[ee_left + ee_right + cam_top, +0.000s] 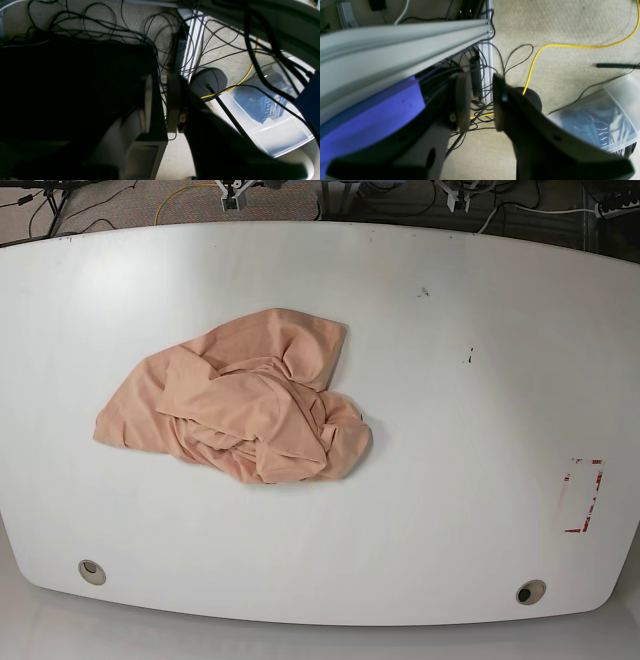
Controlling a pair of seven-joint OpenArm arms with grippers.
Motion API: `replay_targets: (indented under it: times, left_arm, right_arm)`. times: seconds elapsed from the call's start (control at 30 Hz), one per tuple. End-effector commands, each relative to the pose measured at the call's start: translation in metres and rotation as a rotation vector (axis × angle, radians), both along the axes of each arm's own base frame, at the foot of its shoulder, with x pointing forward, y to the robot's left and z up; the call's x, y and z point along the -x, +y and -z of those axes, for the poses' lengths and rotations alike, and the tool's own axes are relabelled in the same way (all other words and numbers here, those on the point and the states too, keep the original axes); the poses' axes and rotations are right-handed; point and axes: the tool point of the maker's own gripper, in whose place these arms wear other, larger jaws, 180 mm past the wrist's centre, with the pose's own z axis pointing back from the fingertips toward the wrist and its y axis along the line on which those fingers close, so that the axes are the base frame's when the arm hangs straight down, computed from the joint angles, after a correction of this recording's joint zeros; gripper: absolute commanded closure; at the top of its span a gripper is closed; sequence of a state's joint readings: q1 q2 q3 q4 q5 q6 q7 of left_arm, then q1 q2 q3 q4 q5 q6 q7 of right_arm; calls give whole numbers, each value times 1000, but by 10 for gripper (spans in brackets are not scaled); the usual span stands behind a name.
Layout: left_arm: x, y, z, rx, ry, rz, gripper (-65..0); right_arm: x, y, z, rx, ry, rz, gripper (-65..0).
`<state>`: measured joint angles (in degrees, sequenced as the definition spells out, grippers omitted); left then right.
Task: Layout the t-shirt on the table in an organized manner, then fold the t-shirt properly
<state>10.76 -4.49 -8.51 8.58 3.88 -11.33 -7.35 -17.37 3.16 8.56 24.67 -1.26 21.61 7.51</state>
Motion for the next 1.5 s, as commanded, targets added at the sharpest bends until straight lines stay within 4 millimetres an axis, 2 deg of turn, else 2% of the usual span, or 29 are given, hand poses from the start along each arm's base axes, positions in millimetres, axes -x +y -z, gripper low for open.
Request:
replay_targets:
  times: [0.0, 0.1, 0.23, 0.33, 0.4, 0.63, 0.97, 1.03, 1.23, 1.33, 1.47]
  left_arm:
    - [3, 5, -1, -7, -1, -1, -100]
    - [0, 6, -2, -12, -23, 6, -99]
    - [-3, 12, -8, -27, -73, 23, -99]
    - [-8, 17, -16, -42, -127, 43, -99]
    - [-10, 18, -23, -50, -158, 58, -99]
    - [1, 24, -42, -69, -205, 91, -99]
    - [12, 29, -93, -95, -310, 161, -99]
    - [6, 35, -108, -108, -345, 193, -99]
    - [2, 35, -144, -120, -413, 234, -99]
    - [1, 47, -167, -158, -442, 236, -99]
    - [2, 52, -184, -178, -459, 244, -99]
  right_arm:
    - [0, 0, -1, -7, -12, 8, -136]
    - [10, 1, -3, -9, 0, 9, -136]
    - [11, 1, -10, -6, -30, 4, -136]
    - [15, -1, -19, 4, -60, -7, -136]
    - [19, 4, -26, -2, -64, -17, -136]
    - [23, 2, -54, 13, -107, -54, -136]
    - [28, 4, -105, 34, -186, -84, -136]
    - [30, 4, -115, 37, -199, -90, -136]
    - [33, 2, -138, 48, -228, -103, -136]
    - [40, 1, -150, 54, -231, -107, -136]
    - [39, 0, -164, 34, -247, -51, -136]
